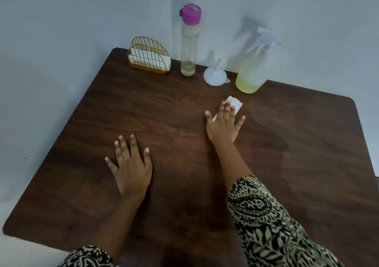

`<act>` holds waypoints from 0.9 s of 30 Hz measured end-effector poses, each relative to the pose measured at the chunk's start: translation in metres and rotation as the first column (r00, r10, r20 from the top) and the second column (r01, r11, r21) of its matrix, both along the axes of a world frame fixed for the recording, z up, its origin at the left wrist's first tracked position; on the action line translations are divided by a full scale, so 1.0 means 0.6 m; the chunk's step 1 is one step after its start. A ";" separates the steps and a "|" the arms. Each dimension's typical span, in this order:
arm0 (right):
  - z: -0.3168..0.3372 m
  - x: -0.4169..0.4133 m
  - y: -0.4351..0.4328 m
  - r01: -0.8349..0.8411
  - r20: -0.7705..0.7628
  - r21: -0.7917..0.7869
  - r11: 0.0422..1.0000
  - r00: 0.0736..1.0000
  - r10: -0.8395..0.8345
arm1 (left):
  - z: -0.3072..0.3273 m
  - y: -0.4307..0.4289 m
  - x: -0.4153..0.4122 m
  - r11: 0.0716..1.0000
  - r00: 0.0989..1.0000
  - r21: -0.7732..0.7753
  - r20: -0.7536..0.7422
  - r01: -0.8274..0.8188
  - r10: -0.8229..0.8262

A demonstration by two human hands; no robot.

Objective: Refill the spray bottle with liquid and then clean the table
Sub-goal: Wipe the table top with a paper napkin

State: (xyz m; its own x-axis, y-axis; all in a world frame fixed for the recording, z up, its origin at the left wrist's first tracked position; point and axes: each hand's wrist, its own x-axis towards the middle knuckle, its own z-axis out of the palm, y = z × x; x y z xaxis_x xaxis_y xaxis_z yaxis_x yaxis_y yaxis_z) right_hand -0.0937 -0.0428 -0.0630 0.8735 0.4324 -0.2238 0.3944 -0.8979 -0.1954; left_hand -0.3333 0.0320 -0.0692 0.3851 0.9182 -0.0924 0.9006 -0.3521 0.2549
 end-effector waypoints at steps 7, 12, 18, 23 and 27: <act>0.018 -0.101 0.179 -0.585 -0.021 0.031 0.810 0.810 0.586 | 0.000 0.005 -0.001 0.999 0.987 -0.021 0.153 -0.047 0.049; 0.013 -0.115 0.109 -0.780 0.008 0.112 0.615 0.620 0.785 | 0.020 0.015 -0.002 0.994 0.910 -0.070 0.400 -0.086 0.107; 0.035 -0.083 0.016 -0.650 0.048 0.352 0.673 0.731 0.681 | 0.059 0.032 0.047 0.991 0.834 -0.069 0.549 0.112 -0.056; 0.089 -0.078 -0.058 -0.488 -0.020 0.545 0.682 0.805 0.592 | 0.091 0.022 0.076 0.846 0.818 -0.145 0.380 0.513 -0.431; 0.176 -0.089 -0.142 -0.360 -0.243 0.619 0.699 0.758 0.605 | 0.156 -0.032 0.081 0.585 0.701 -0.452 0.640 0.674 -0.314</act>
